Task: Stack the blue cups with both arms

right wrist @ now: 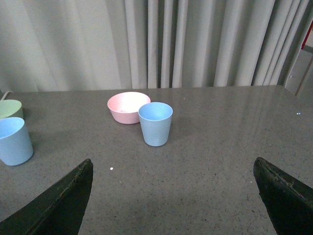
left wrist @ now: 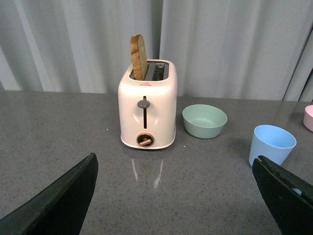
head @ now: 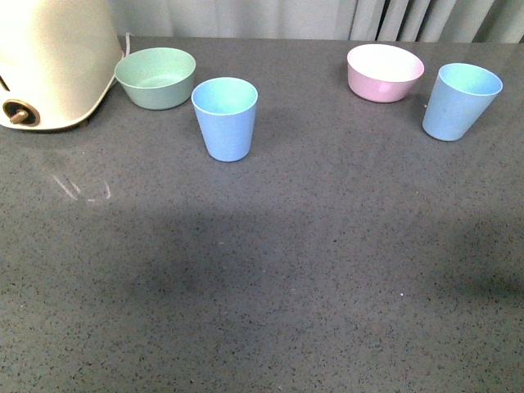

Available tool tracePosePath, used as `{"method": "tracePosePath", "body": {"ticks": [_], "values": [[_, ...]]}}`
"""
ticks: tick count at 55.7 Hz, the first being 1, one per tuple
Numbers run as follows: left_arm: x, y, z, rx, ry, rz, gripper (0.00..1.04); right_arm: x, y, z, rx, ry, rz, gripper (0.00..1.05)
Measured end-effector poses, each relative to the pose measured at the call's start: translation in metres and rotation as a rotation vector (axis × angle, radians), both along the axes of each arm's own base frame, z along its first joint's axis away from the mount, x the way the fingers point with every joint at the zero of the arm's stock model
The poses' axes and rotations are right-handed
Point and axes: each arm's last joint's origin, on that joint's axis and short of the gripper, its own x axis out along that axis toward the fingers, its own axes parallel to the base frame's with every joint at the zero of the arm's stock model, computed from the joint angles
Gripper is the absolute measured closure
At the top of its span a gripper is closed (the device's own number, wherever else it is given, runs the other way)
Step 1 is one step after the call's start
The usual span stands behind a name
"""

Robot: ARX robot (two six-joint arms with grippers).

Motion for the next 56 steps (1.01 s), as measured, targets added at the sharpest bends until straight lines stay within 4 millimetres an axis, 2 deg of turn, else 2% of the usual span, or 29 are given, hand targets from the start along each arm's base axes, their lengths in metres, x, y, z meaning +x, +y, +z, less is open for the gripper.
{"method": "tracePosePath", "body": {"ticks": [34, 38, 41, 43, 47, 56], "values": [[0.000, 0.000, 0.000, 0.000, 0.000, 0.000, 0.09, 0.000, 0.000, 0.000, 0.000, 0.000, 0.000, 0.09], [0.001, -0.002, 0.001, -0.046, 0.333, -0.167, 0.09, 0.000, 0.000, 0.000, 0.000, 0.000, 0.000, 0.09], [0.007, -0.007, 0.004, -0.103, 0.576, -0.254, 0.09, 0.000, 0.000, 0.000, 0.000, 0.000, 0.001, 0.09], [0.012, -0.009, 0.004, -0.110, 0.634, -0.272, 0.09, 0.000, 0.000, 0.000, 0.000, 0.000, 0.001, 0.09], [0.025, -0.015, 0.008, -0.113, 0.681, -0.298, 0.09, 0.000, 0.000, 0.000, 0.000, 0.000, 0.000, 0.09], [0.070, -0.028, 0.025, -0.129, 0.631, -0.338, 0.09, 0.000, 0.000, 0.000, 0.000, 0.000, 0.000, 0.09]]}}
